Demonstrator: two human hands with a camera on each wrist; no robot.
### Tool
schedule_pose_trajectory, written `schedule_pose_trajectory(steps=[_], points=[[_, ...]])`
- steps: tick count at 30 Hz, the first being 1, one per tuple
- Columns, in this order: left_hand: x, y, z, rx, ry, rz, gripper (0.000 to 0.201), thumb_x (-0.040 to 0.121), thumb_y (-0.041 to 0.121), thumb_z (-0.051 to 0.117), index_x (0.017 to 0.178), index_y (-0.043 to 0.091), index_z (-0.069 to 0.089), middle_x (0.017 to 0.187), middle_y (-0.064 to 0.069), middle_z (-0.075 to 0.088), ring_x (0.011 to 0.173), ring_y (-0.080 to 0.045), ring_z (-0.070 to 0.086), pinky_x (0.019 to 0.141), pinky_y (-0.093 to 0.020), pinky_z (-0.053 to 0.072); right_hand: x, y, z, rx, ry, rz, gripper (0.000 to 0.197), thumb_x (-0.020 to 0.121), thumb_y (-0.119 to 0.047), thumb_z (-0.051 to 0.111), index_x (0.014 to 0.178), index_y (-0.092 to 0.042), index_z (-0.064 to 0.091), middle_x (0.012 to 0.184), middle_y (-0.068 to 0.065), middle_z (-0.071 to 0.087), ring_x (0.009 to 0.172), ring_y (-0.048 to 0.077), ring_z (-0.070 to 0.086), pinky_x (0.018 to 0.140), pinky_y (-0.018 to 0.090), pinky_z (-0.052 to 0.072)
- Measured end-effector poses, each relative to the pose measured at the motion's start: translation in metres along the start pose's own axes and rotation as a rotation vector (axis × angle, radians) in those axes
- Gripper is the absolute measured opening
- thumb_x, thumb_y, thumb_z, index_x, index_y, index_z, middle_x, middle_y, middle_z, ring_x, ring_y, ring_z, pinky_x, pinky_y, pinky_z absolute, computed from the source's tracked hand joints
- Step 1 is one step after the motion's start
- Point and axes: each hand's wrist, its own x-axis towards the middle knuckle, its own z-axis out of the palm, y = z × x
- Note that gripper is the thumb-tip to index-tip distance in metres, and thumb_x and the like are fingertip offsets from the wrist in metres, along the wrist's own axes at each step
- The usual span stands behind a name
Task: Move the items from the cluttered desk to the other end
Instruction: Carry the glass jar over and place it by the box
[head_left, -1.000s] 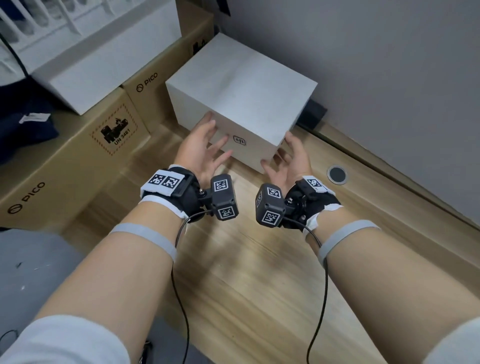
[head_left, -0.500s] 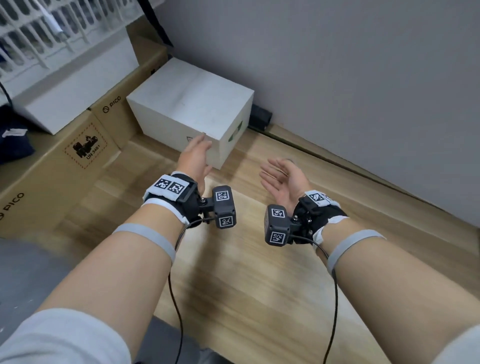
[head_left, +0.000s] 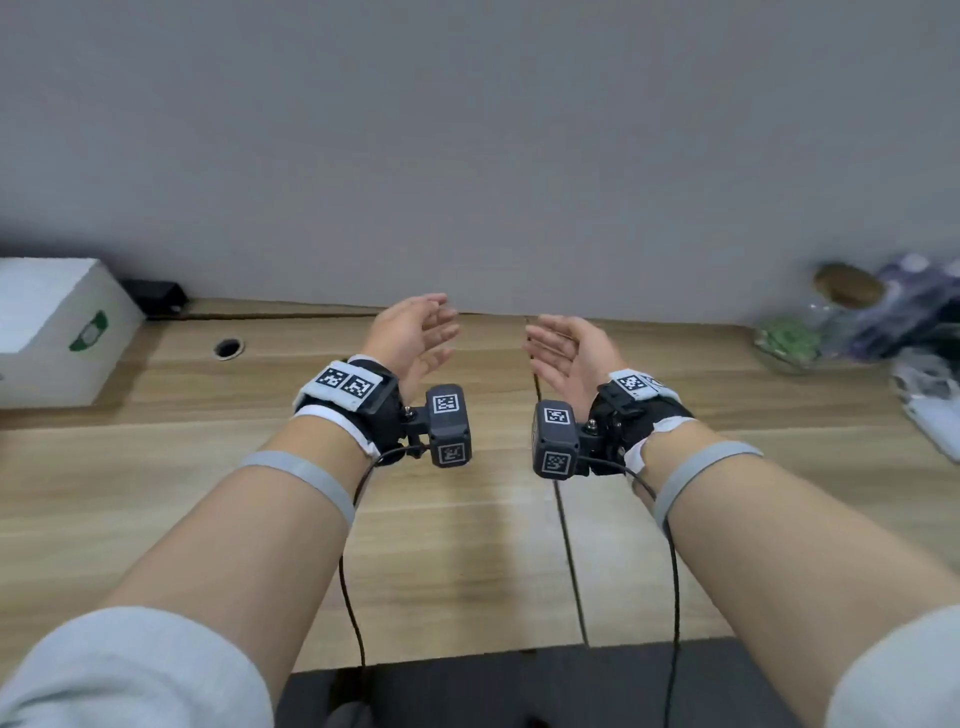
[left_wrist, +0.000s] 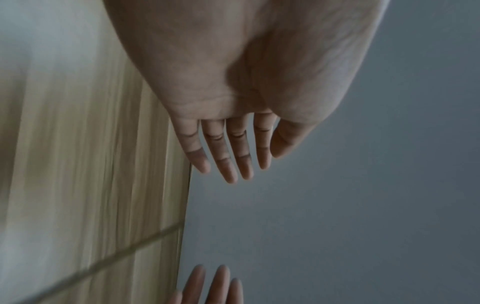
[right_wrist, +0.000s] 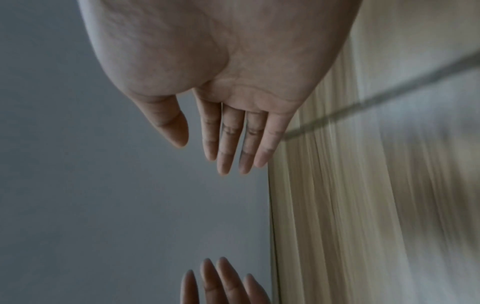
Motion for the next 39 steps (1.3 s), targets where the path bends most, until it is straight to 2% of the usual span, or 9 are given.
schedule_pose_trajectory(steps=[6, 10, 13, 20, 25, 27, 31, 35, 39], points=[[-0.012, -0.016, 0.163, 0.092, -0.194, -0.011, 0.026, 0.102, 0.02, 0.048, 0.12, 0.013, 0.065, 0.12, -0.008, 0.07, 0.11, -0.022, 0.069, 0.091, -0.036, 0.056, -0.039, -0.073, -0.143, 0.073, 0.195, -0.066, 0.03, 0.099, -0.022, 0.045, 0.119, -0.011, 0.064, 0.118, 0.009, 0.071, 0.11, 0.026, 0.067, 0.092, 0.035, 0.053], [-0.012, -0.041, 0.243, 0.135, -0.292, -0.044, 0.024, 0.102, 0.019, 0.046, 0.116, 0.014, 0.066, 0.118, -0.007, 0.071, 0.107, -0.021, 0.07, 0.084, -0.034, 0.056, -0.064, -0.094, -0.21, 0.081, 0.329, -0.089, 0.021, 0.098, -0.02, 0.049, 0.108, -0.013, 0.066, 0.102, 0.006, 0.072, 0.096, 0.024, 0.068, 0.09, 0.035, 0.052], [-0.01, -0.065, 0.295, 0.157, -0.368, -0.084, 0.025, 0.102, 0.017, 0.045, 0.117, 0.013, 0.065, 0.116, -0.006, 0.071, 0.103, -0.021, 0.07, 0.081, -0.033, 0.055, -0.082, -0.102, -0.257, 0.068, 0.421, -0.101, 0.022, 0.096, -0.018, 0.052, 0.11, -0.011, 0.067, 0.097, 0.006, 0.071, 0.092, 0.024, 0.068, 0.091, 0.036, 0.052], [-0.011, -0.115, 0.396, 0.24, -0.447, -0.151, 0.02, 0.101, 0.017, 0.047, 0.106, 0.017, 0.066, 0.109, -0.004, 0.071, 0.091, -0.018, 0.069, 0.074, -0.03, 0.053, -0.098, -0.114, -0.362, 0.125, 0.546, -0.036, 0.014, 0.094, -0.018, 0.054, 0.096, -0.014, 0.068, 0.088, 0.003, 0.066, 0.078, 0.019, 0.065, 0.07, 0.027, 0.053], [0.012, -0.145, 0.459, 0.311, -0.416, -0.144, 0.011, 0.098, 0.015, 0.057, 0.104, 0.016, 0.066, 0.11, -0.007, 0.071, 0.09, -0.02, 0.07, 0.074, -0.031, 0.054, -0.064, -0.12, -0.434, 0.165, 0.519, 0.054, 0.011, 0.093, -0.019, 0.058, 0.089, -0.014, 0.067, 0.084, 0.001, 0.065, 0.075, 0.018, 0.064, 0.07, 0.027, 0.053], [0.028, -0.157, 0.488, 0.341, -0.395, -0.126, 0.016, 0.095, 0.013, 0.062, 0.111, 0.014, 0.065, 0.114, -0.008, 0.071, 0.096, -0.021, 0.071, 0.075, -0.032, 0.055, -0.043, -0.126, -0.464, 0.148, 0.476, 0.093, 0.011, 0.093, -0.019, 0.059, 0.089, -0.014, 0.067, 0.085, 0.001, 0.065, 0.076, 0.018, 0.064, 0.071, 0.027, 0.053], [0.061, -0.184, 0.548, 0.397, -0.295, -0.096, 0.036, 0.087, 0.012, 0.074, 0.119, 0.018, 0.057, 0.125, -0.01, 0.066, 0.105, -0.023, 0.067, 0.083, -0.037, 0.056, 0.005, -0.141, -0.523, 0.093, 0.386, 0.155, 0.012, 0.093, -0.02, 0.059, 0.086, -0.013, 0.066, 0.082, 0.0, 0.063, 0.076, 0.017, 0.063, 0.076, 0.028, 0.053], [0.082, -0.205, 0.602, 0.446, -0.134, -0.114, 0.075, 0.074, 0.018, 0.086, 0.135, 0.024, 0.044, 0.136, -0.008, 0.056, 0.113, -0.023, 0.062, 0.09, -0.04, 0.057, 0.043, -0.165, -0.571, 0.042, 0.272, 0.208, 0.016, 0.097, -0.019, 0.05, 0.098, -0.014, 0.066, 0.085, 0.001, 0.063, 0.077, 0.017, 0.062, 0.083, 0.029, 0.053], [0.1, -0.204, 0.629, 0.521, 0.017, -0.057, 0.094, 0.069, 0.019, 0.089, 0.144, 0.028, 0.033, 0.139, -0.013, 0.048, 0.12, -0.031, 0.057, 0.101, -0.047, 0.052, 0.074, -0.185, -0.597, 0.007, 0.215, 0.24, 0.018, 0.097, -0.02, 0.05, 0.104, -0.013, 0.066, 0.087, 0.001, 0.065, 0.08, 0.019, 0.063, 0.078, 0.029, 0.053]])
